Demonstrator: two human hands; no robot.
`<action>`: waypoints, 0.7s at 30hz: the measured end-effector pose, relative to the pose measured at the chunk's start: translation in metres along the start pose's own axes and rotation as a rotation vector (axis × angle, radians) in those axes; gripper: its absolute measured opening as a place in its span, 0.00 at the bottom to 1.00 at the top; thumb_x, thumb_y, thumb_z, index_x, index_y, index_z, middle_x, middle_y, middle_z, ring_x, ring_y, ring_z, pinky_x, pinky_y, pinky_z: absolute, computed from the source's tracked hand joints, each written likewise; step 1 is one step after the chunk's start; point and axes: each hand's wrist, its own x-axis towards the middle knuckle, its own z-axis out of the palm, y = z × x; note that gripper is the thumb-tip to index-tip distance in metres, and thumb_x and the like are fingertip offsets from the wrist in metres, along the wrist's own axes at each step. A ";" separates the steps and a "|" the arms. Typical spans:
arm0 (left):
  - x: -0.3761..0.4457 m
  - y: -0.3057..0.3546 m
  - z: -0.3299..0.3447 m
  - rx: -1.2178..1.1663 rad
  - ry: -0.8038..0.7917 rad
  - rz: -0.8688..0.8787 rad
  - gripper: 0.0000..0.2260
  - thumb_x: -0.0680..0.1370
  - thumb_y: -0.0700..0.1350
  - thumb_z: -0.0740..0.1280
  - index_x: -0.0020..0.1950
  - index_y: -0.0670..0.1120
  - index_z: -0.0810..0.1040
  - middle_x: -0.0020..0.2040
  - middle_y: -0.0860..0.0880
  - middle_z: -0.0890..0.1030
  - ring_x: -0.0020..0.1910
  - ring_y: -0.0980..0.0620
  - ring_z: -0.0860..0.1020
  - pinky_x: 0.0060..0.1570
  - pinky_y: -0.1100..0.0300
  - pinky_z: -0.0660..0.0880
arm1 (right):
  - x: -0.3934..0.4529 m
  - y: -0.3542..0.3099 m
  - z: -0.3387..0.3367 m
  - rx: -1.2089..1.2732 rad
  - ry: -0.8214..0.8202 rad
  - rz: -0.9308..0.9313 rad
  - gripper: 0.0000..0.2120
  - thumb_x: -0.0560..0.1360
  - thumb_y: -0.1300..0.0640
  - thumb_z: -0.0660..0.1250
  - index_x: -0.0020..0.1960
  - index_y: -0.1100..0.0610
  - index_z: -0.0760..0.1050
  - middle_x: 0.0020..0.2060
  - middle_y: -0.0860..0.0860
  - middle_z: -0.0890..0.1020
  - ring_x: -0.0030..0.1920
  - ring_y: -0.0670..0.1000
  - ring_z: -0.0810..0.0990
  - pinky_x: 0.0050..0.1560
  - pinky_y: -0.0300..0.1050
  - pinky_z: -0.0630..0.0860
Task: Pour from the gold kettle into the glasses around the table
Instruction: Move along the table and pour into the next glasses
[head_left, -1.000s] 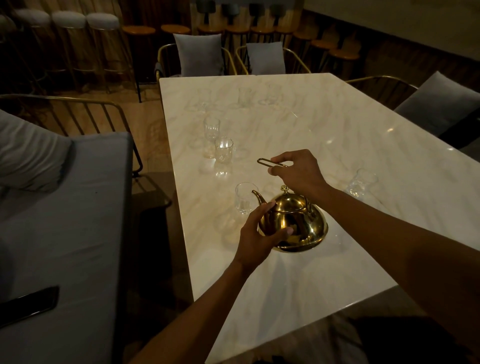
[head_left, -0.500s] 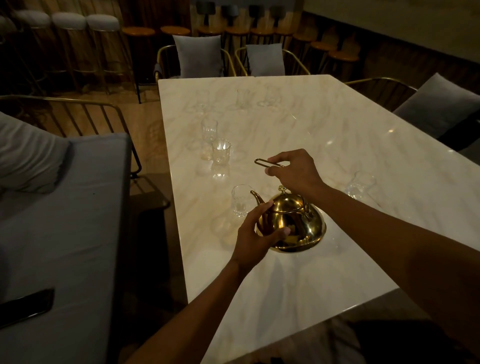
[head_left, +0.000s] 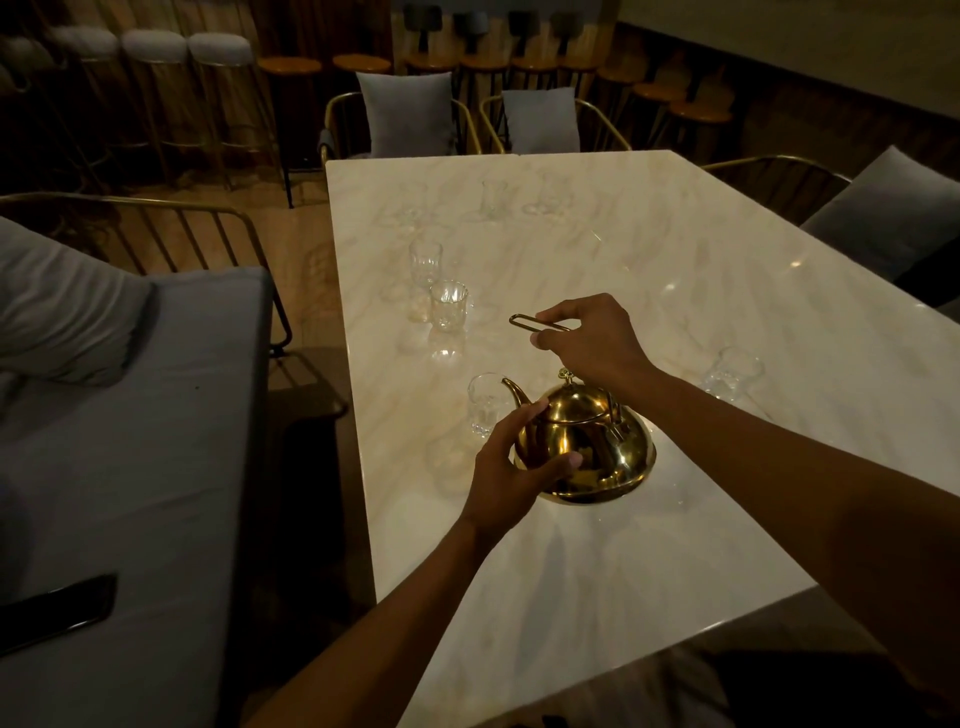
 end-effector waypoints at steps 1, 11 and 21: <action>0.000 0.000 0.000 -0.001 0.000 -0.001 0.29 0.69 0.49 0.79 0.67 0.58 0.73 0.66 0.56 0.76 0.66 0.55 0.74 0.62 0.57 0.76 | 0.001 0.001 0.000 -0.004 0.001 -0.004 0.15 0.72 0.60 0.74 0.58 0.60 0.81 0.56 0.57 0.81 0.56 0.57 0.81 0.24 0.20 0.66; -0.001 -0.010 0.000 0.033 -0.014 -0.002 0.28 0.69 0.50 0.79 0.67 0.59 0.74 0.65 0.57 0.76 0.65 0.55 0.75 0.60 0.62 0.76 | 0.004 0.020 0.007 -0.060 0.001 -0.048 0.14 0.71 0.58 0.74 0.57 0.58 0.82 0.61 0.54 0.79 0.46 0.42 0.75 0.32 0.16 0.65; -0.007 -0.020 -0.007 0.167 -0.009 0.064 0.23 0.74 0.47 0.74 0.68 0.54 0.74 0.66 0.61 0.73 0.64 0.73 0.68 0.57 0.78 0.68 | -0.015 0.044 0.012 0.031 0.085 -0.071 0.13 0.72 0.56 0.73 0.56 0.56 0.82 0.57 0.50 0.82 0.61 0.47 0.76 0.57 0.37 0.68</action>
